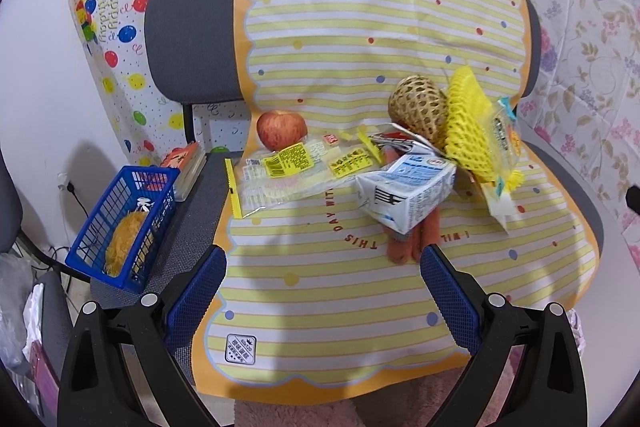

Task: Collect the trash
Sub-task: 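Move the right gripper toward the yellow foam-net mango package, then grasp the yellow foam-net mango package with the right gripper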

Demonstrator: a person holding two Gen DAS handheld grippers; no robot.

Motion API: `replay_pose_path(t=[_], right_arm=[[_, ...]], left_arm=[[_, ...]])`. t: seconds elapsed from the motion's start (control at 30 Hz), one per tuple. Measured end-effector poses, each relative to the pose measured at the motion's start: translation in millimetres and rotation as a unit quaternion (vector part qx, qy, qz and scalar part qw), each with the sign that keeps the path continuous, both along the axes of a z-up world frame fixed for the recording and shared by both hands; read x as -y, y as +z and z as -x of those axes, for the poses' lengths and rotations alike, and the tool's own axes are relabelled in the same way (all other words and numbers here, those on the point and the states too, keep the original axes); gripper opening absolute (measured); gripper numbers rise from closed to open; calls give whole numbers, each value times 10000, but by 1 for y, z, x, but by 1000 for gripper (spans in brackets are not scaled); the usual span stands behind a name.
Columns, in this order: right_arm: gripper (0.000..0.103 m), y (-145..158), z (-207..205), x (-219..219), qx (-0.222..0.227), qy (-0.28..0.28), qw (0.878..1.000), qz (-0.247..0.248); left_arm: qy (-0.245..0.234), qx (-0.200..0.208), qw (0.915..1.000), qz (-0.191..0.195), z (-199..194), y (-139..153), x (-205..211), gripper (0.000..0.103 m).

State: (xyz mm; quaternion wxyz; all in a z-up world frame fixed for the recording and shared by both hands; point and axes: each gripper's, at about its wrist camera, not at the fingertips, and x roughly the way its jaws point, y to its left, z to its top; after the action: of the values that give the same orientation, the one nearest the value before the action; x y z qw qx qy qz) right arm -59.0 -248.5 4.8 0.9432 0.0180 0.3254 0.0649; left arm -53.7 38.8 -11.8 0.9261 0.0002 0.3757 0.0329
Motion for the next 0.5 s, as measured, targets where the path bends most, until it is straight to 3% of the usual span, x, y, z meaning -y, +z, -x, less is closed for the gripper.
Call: replay_pose_path(t=[0.17,0.43,0.5], right_arm=[[97,-3,-23,-11,-30,215,9997,-139],[97,-35,-74,-33,-264,414,9980,398],[91,-45,-85,-42,-270,526,9972,458]], left_arm=[[92,-17,9999,-39,-16,-3,-5,96],[159,-9,9998,-84,-41,-8,-12,96],[186,-11,9998,-108,-47,-11,-14,96]])
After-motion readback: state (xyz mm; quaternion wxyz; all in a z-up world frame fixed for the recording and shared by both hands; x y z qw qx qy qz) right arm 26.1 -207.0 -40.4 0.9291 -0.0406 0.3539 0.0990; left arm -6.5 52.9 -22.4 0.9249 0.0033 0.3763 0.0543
